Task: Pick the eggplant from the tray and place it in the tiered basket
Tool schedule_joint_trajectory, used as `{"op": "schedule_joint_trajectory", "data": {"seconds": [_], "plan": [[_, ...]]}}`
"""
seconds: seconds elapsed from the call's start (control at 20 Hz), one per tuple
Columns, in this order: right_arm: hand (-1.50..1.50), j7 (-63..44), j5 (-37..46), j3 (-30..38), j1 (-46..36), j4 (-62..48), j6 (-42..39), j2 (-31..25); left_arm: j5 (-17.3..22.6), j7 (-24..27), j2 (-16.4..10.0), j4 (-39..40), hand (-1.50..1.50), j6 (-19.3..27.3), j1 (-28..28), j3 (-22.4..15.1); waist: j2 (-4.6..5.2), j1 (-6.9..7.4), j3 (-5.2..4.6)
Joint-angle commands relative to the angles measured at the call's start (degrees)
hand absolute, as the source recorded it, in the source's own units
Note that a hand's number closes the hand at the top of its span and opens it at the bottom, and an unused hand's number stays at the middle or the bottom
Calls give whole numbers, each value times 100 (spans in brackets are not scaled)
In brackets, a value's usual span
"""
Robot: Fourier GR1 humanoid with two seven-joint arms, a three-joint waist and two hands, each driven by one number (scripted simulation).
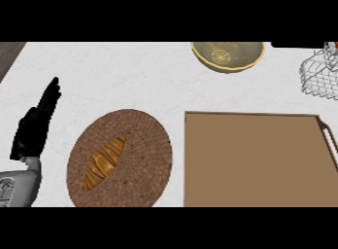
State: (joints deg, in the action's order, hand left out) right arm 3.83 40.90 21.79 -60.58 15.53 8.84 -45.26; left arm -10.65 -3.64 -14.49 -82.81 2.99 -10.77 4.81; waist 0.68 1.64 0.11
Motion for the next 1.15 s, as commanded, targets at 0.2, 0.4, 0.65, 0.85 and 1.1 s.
{"op": "schedule_joint_trajectory", "data": {"seconds": [0.2, 0.4, 0.65, 0.85, 1.1], "plan": [[-150, 49, -428, 449, -115, 261, 159, -592, -112, 248, 89, 86, 0, 85, 137, -16, -34, -68, -8], [-150, -537, -627, 621, -57, 216, -331, -1006, 63, -103, -141, -133, 0, -174, 89, 143, -58, -107, -10], [-150, -140, -1208, 1168, 596, -67, -1412, -1907, -26, 209, 68, -99, 0, -40, 436, 41, -63, -166, -5], [-150, 464, -1629, 1525, 1379, -45, -1873, -2301, -42, -15, -10, -101, 0, -37, 201, 125, -71, -223, -3], [-150, 1299, -2202, 2079, 2413, -225, -2422, -2689, 33, 350, 67, -101, 0, -55, 547, 170, -79, -263, -3]]}}
